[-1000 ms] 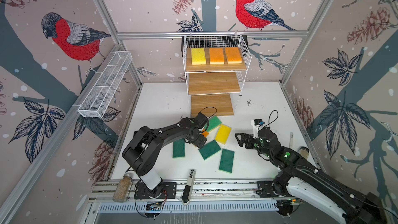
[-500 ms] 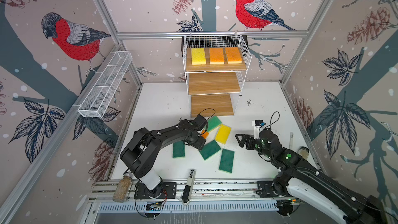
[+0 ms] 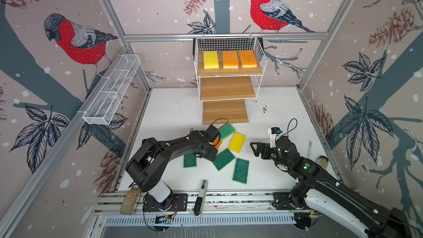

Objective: Place and organize the cleaning sponges onto the shelf
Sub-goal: 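Carry the orange sponge with the left gripper up toward the shelf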

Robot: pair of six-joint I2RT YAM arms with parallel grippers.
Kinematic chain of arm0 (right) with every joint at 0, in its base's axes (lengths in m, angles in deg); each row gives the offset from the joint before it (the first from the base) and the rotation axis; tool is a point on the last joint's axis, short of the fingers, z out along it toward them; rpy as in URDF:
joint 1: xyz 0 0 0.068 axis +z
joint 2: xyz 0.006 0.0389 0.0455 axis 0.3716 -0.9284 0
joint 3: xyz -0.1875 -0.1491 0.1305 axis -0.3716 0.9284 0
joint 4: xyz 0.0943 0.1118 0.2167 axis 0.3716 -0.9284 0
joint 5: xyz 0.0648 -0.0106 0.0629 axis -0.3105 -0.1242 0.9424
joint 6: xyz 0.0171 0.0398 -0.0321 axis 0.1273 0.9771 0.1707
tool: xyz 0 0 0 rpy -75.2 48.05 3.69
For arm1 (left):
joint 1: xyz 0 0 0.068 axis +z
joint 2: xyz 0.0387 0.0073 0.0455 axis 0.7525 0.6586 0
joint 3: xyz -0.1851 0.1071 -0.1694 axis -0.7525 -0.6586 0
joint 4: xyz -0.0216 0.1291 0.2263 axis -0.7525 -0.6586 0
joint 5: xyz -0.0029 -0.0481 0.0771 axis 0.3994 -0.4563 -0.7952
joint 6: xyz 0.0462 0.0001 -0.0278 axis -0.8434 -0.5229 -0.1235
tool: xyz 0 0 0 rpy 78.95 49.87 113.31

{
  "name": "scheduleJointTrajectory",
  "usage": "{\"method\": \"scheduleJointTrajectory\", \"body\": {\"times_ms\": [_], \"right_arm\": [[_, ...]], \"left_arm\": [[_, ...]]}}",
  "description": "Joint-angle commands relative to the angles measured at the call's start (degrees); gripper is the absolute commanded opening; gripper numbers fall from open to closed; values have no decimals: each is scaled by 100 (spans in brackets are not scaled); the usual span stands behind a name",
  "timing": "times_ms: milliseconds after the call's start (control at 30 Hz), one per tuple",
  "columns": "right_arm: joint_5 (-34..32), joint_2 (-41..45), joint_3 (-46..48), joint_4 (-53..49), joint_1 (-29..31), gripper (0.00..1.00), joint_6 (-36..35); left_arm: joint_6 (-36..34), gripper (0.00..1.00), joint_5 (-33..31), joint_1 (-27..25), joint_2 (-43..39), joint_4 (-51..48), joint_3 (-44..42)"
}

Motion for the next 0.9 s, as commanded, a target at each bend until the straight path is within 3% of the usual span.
{"method": "scheduleJointTrajectory", "body": {"times_ms": [0, 233, 667, 867], "right_arm": [[-27, -16, -86, 127, -6, 95, -1], [-11, -34, -114, 96, -6, 95, 39], [-8, 23, -88, 18, -3, 95, 45], [-47, 85, -88, -67, -5, 95, 25]], "left_arm": [[17, 85, -168, -12, -100, 204, -19], [-104, 86, -186, -12, 31, 334, -25], [-39, 73, -170, -244, 169, 634, -158], [208, 66, -460, -250, 82, 634, -210]]}}
